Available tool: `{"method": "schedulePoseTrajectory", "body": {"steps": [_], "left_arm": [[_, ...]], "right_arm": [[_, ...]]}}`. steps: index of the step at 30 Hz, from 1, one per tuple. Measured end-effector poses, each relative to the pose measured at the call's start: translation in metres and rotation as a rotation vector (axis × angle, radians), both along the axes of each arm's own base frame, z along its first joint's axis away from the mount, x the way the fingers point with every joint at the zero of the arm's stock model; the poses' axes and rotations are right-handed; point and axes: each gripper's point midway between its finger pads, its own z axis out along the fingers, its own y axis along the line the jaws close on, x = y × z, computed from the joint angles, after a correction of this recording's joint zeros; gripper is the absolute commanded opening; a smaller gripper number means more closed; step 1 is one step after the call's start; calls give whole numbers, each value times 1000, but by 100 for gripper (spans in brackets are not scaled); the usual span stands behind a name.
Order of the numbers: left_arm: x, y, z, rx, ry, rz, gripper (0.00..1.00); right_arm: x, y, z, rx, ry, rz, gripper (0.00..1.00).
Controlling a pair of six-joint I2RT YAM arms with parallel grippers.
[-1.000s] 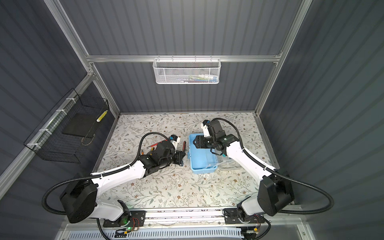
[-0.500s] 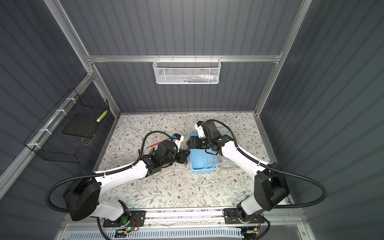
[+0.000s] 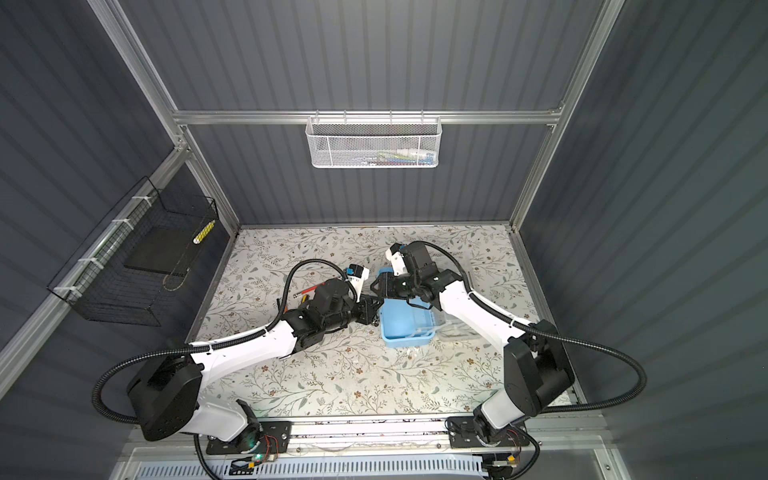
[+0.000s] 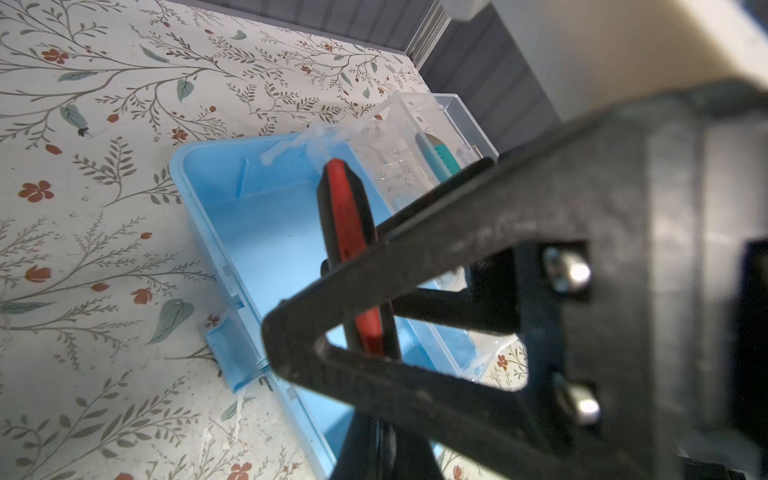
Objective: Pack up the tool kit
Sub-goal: 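Grasp the red ratchet with the right gripper while the left gripper releases, then lower the red ratchet into the blue box with right while left reaches tools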
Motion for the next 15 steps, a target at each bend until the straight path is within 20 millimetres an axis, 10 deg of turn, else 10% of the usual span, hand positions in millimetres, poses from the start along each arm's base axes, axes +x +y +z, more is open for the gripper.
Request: {"method": "schedulePoseTrajectory", "body": {"steps": [7,15], "left_arm": [[1,-2,4,-16,-11,-5,2],[0,-1,2,-15,3,0,53]], "right_arm": [[1,3,3,21,-1,2,19],[-1,-5,-3,-39,-6,5,8]]}}
